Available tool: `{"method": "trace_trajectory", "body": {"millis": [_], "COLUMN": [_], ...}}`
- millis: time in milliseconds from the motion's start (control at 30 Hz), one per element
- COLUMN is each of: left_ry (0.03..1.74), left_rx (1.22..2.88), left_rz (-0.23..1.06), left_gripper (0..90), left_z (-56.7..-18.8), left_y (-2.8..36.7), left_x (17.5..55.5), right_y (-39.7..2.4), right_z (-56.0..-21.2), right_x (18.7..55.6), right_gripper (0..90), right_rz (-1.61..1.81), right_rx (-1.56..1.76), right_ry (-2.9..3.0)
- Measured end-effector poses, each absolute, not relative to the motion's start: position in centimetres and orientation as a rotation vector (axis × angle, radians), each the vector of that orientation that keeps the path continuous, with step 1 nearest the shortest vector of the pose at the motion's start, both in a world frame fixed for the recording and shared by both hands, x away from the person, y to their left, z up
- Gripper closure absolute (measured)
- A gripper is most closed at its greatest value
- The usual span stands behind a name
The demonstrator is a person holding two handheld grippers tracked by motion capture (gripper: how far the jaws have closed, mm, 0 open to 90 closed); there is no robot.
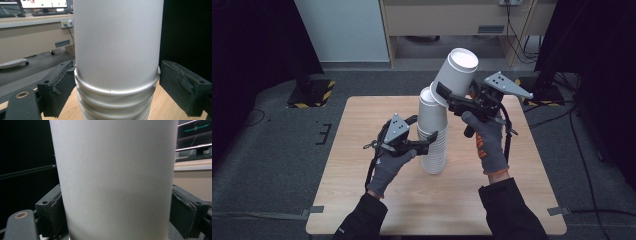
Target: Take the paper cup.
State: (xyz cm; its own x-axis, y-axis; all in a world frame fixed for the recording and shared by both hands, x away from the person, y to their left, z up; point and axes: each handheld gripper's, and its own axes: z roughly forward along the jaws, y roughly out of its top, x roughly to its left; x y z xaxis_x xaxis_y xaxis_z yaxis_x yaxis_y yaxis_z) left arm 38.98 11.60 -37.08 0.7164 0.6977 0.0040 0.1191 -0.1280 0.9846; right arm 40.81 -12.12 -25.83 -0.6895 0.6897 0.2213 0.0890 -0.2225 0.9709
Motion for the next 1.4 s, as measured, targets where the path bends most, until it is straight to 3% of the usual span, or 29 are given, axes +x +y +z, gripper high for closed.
{"method": "trace_trajectory", "body": {"millis": [433,933,1400], "left_ry": [0.700,0.770,0.826], "left_rx": [1.647,1.682,1.668], "left_rz": [0.602,0.633,0.617], "left_gripper": [13.3,13.7,14.0], "left_z": [-37.4,-40.3,-42.1], "left_y": [14.4,17.5,18.0], "left_x": [37.2,35.3,35.1], "right_y": [-15.8,-18.9,-21.4], "right_z": [-27.2,-31.7,-36.3], "right_x": [39.5,37.7,36.5], "right_gripper": [14.1,14.0,14.0], "right_rz": [1.902,1.877,1.857], "right_rx": [1.014,1.130,1.274], "right_ry": [1.597,1.576,1.499]}}
